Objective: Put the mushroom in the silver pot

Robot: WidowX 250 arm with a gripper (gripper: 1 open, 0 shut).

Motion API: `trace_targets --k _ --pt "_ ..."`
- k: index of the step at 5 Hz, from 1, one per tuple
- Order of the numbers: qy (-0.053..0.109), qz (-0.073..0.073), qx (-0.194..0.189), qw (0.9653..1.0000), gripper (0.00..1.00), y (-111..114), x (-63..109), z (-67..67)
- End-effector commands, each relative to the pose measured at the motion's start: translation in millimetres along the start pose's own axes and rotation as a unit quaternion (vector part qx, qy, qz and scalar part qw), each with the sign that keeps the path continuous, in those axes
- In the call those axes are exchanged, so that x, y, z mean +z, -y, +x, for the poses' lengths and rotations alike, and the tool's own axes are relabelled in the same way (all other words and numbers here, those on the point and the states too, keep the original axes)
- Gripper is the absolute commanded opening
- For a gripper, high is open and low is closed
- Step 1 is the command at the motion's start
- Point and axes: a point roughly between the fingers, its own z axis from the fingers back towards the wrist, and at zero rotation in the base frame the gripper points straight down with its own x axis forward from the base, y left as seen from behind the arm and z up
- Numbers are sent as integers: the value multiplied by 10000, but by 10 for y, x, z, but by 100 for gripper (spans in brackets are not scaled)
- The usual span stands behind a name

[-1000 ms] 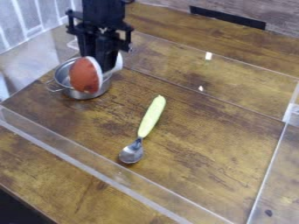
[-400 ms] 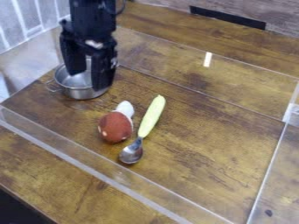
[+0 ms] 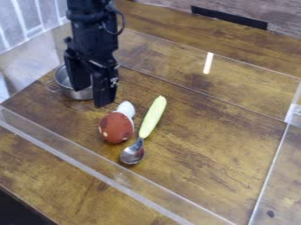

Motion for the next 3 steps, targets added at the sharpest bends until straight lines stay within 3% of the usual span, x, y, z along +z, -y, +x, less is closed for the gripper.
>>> trace_targets --k 1,3 --pt "160 25 140 9998 100 124 16 80" --pt "104 -46 297 9995 100 122 -154 71"
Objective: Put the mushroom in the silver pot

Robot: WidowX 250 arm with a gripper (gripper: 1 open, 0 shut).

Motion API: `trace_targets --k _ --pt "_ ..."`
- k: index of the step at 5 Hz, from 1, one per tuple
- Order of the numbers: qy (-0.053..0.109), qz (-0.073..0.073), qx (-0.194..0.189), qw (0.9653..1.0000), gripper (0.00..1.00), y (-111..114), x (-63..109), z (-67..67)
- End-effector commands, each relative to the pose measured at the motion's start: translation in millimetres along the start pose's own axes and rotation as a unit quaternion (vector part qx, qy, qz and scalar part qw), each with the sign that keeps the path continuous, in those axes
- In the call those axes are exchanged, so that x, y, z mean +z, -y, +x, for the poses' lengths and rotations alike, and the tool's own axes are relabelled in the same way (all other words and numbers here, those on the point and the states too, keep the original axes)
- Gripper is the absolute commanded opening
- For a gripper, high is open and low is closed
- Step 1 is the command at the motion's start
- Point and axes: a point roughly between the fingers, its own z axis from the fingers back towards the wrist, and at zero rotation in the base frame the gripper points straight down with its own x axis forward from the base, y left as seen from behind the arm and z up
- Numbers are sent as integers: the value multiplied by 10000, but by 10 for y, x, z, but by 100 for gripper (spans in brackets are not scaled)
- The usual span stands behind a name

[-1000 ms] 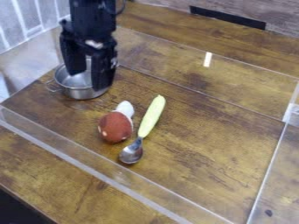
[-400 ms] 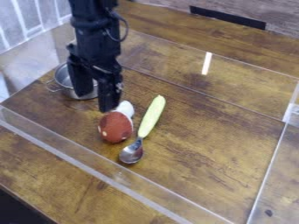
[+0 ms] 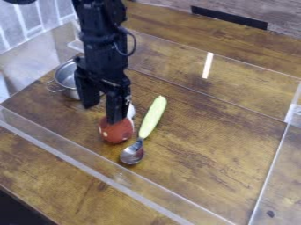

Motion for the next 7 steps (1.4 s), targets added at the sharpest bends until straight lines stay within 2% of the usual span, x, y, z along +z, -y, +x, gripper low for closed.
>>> trace_targets --k 1,2,3,4,6,7 --pt "128 20 93 9999 100 7 -51 44" --pt "107 9 216 9997 0 5 -179 76" --pt "141 18 365 9992 0 -73 -151 19" --pt "255 40 523 9983 0 -148 7 -32" --pt "522 17 154 9985 0 -245 98 -57" --pt "710 39 335 9969 0 -375 244 -18"
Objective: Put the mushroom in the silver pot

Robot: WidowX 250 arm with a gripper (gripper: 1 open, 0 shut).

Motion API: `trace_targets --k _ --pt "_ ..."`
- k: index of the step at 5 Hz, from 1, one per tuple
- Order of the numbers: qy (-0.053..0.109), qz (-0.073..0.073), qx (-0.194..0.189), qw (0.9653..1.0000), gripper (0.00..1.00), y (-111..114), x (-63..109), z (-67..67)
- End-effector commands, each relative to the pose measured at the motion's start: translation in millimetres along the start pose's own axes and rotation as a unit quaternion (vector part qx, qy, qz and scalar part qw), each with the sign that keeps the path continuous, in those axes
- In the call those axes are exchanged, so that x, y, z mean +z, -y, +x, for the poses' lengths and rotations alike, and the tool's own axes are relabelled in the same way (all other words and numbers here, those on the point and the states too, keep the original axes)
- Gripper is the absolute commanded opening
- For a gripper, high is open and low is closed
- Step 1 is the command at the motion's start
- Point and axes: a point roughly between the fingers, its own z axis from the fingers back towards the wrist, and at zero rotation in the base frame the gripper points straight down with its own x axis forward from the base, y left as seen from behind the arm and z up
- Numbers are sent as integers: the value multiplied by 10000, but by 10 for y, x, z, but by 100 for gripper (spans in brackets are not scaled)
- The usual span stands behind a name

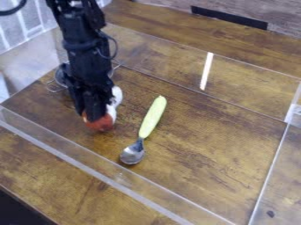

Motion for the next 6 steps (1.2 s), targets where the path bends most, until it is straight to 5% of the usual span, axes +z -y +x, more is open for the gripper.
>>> trace_targets --k 1,2,3,5,6 --pt "758 244 311 9963 0 -281 504 156" --pt "891 287 449 9946 0 -544 573 197" --pt "938 202 430 9945 100 -667 504 194" --pt "1028 91 216 9944 100 -545 566 162" --pt "1120 170 619 9916 100 -467 608 201"
